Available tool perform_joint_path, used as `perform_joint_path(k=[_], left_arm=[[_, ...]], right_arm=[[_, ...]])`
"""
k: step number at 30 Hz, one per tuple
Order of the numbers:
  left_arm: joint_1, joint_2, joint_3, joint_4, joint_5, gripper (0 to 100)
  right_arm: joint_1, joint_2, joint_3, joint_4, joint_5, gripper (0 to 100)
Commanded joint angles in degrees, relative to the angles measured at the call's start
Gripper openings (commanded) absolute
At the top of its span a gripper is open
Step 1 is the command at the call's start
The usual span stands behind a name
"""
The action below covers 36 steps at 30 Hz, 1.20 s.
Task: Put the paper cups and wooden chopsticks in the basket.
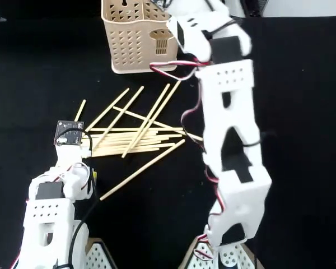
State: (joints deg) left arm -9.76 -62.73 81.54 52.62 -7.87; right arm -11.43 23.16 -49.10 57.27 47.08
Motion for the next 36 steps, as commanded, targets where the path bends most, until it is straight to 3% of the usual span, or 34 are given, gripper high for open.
perform_joint_path(k=[1, 5, 8, 11, 19, 23, 28, 31, 36], left_arm=[[-2.15, -0.97, -2.07, -0.35, 0.18, 16], [-13.67, -0.26, -15.69, -1.05, 0.53, 17], [-15.34, 2.64, -30.55, 1.85, 0.26, 20], [-13.85, 13.10, -49.01, 7.38, 0.53, 27], [-5.93, 61.45, -106.51, 21.36, 3.60, 24], [-3.03, 83.34, -137.71, 23.74, 4.57, 24], [0.22, 104.44, -167.60, 24.09, 4.57, 24], [1.71, 112.79, -177.80, 23.47, 4.57, 24], [2.42, 113.93, -176.13, 21.89, 7.30, 24]], right_arm=[[0.00, 0.40, -3.12, -3.08, -0.62, 1.2], [2.11, -0.40, -4.88, -2.46, -3.78, 1.2], [3.52, -0.92, -6.29, -2.37, -6.33, 1.2], [4.57, -1.19, -6.20, -2.29, -7.47, 1.2], [5.36, -1.19, -6.73, 3.87, -11.08, 1.2], [5.36, -1.19, -6.73, 5.01, -11.34, 1.2], [6.68, -1.19, -6.73, 5.01, -11.34, 1.2], [8.26, -1.19, -6.73, 5.01, -11.34, 1.2], [10.11, -1.19, -6.64, 5.01, -11.34, 1.2]])
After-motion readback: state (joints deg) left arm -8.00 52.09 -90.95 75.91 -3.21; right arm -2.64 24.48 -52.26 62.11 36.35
